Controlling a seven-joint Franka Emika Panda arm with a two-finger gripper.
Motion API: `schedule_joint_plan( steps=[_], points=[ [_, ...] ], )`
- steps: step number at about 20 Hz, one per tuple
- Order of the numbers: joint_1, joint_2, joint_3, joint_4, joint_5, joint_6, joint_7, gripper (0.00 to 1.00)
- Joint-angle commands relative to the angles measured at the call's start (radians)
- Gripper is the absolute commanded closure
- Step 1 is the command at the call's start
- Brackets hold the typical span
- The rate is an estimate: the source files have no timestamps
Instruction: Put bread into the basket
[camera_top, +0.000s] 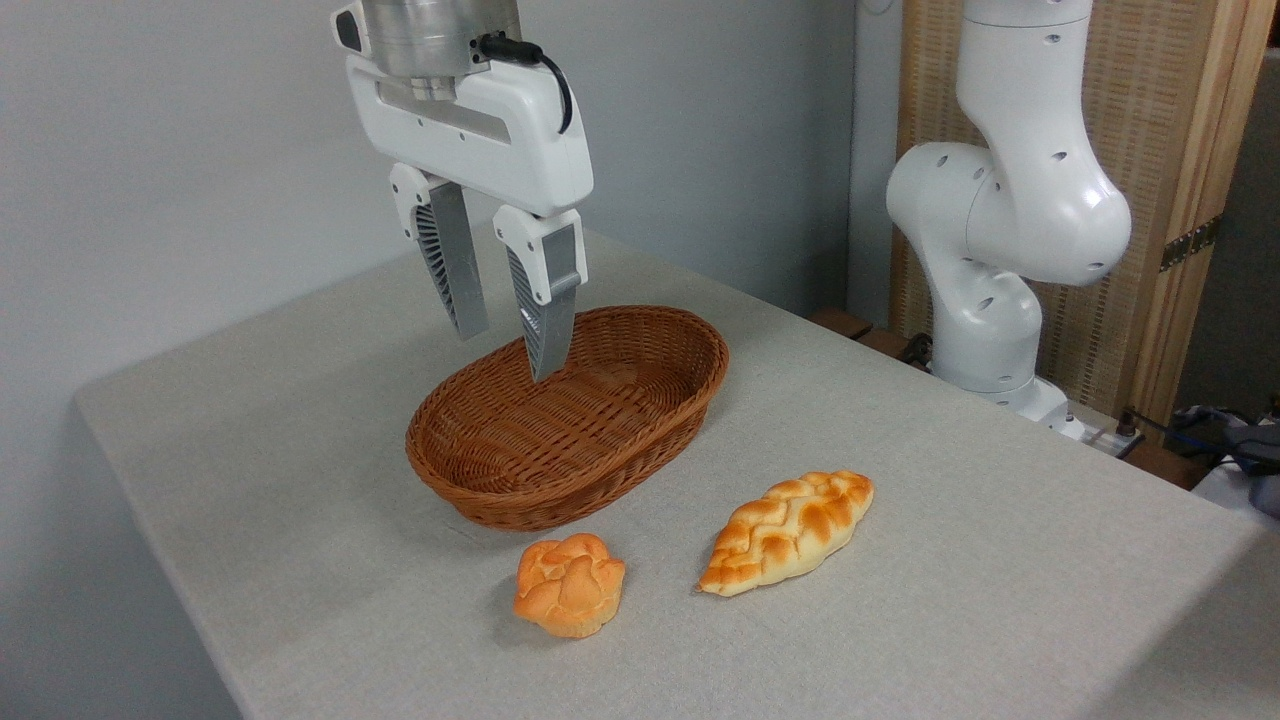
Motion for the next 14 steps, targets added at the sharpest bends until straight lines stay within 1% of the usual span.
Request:
schedule_joint_plan(
  steps=[1, 4, 7, 9, 10, 12, 14],
  points=[
    [0.000, -0.032, 0.009, -0.017, -0.020, -0.024, 0.030, 0.00],
    [0.000, -0.075, 0.009, -0.067, -0.022, -0.021, 0.090, 0.00],
    [0.002, -0.125, 0.011, -0.132, -0.020, 0.010, 0.098, 0.00],
    [0.002, -0.164, 0.020, -0.188, -0.020, 0.066, 0.121, 0.00],
    [-0.001, -0.182, 0.038, -0.219, -0.020, 0.100, 0.130, 0.00],
    [-0.001, -0.191, 0.043, -0.262, -0.014, 0.157, 0.161, 0.00],
    [-0.001, -0.190, 0.049, -0.281, -0.008, 0.183, 0.229, 0.00]
  ],
)
